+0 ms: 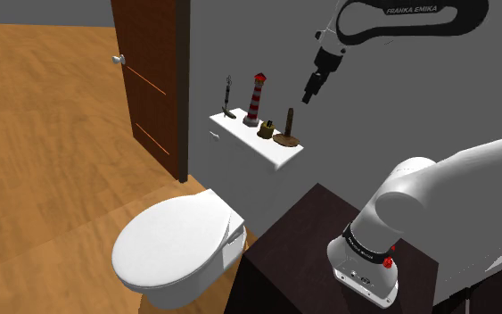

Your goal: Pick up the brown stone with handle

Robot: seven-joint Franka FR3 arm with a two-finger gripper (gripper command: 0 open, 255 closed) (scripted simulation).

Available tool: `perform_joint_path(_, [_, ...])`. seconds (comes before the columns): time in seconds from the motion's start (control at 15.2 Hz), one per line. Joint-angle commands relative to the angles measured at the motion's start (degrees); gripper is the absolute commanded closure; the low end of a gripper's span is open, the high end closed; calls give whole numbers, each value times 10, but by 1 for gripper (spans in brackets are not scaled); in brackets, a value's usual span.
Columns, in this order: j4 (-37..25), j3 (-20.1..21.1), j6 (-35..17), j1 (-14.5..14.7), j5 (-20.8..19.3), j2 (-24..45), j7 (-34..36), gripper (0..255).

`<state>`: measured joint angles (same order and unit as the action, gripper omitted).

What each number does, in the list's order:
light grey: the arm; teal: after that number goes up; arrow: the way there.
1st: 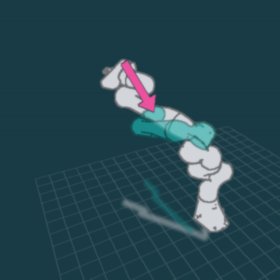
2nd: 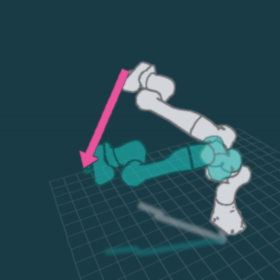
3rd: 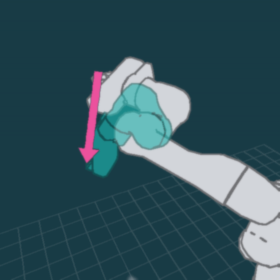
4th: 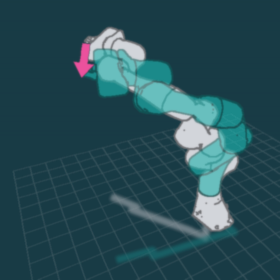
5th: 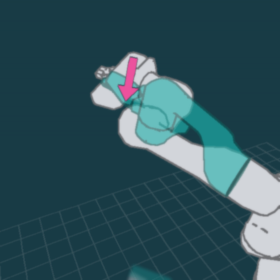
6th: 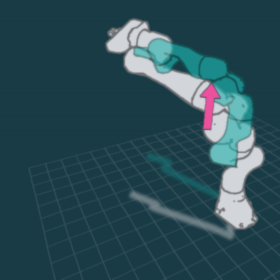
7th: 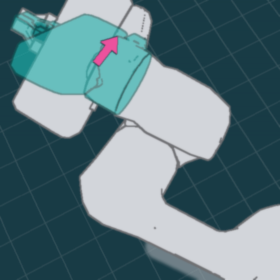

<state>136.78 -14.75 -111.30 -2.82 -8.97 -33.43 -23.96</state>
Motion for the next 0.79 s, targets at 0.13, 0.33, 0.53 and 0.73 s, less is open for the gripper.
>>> perform_joint_path(0.13, [-15,-50,-60,-1,-5,64,-63,0])
perform_joint_path(0.33, [-37,-85,-99,4,5,120,-110,0])
perform_joint_path(0.53, [-66,-118,-134,10,27,182,-163,0])
perform_joint_path(0.73, [-103,-149,-163,15,64,249,-222,0])
